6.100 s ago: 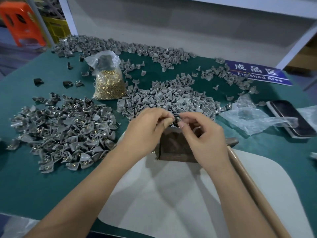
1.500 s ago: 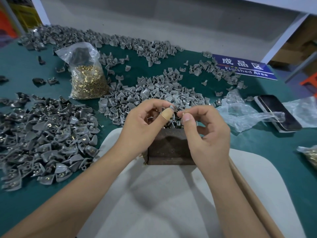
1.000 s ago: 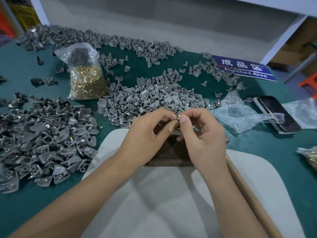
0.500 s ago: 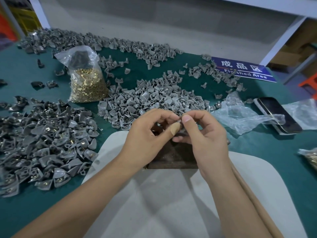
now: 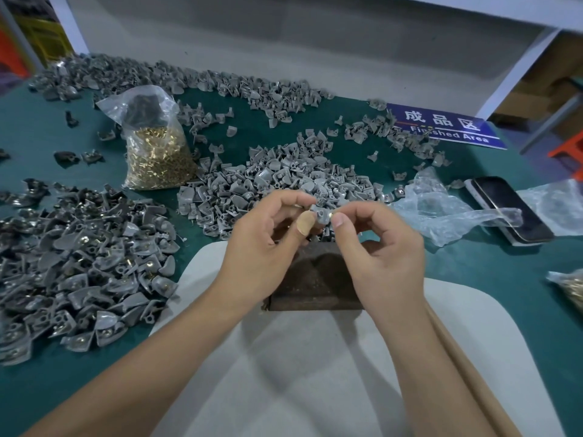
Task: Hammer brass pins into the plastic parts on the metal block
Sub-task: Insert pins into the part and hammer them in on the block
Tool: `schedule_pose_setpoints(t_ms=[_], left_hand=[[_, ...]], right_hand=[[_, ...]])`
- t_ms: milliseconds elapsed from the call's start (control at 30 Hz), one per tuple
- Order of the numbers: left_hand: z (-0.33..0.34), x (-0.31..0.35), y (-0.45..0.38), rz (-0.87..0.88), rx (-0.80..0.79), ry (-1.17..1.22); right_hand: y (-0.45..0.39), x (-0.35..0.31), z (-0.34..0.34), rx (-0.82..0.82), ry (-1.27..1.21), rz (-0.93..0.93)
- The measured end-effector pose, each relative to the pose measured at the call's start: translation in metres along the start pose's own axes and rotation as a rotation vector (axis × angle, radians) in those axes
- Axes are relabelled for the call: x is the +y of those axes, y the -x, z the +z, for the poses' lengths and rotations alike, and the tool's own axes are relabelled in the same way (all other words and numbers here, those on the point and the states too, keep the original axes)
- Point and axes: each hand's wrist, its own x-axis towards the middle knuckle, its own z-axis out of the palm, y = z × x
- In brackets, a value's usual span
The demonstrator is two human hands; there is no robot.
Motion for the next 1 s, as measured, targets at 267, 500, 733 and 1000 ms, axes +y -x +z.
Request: schedule_pose_setpoints(t_ms=[267, 500, 733, 1000], left_hand=[[0.0, -0.001, 0.003, 0.097, 0.017, -0.263], [0.001, 0.002, 0.002, 0.157, -0.016, -0.315], [0.0, 0.005, 0.004, 0.039, -0.025, -0.159], [0.001, 0.006, 0.005, -0.026, -0.009, -0.043]], right_hand=[[0.001, 0.012, 0.004, -0.044, 0.177, -0.089], [0.0, 0.013, 0.003, -0.036, 0.164, -0.135], [0.0, 0.006, 0.005, -0.056, 0.053, -0.046], [-0.002, 0.005, 0.003, -0.101, -0.078, 0.048]])
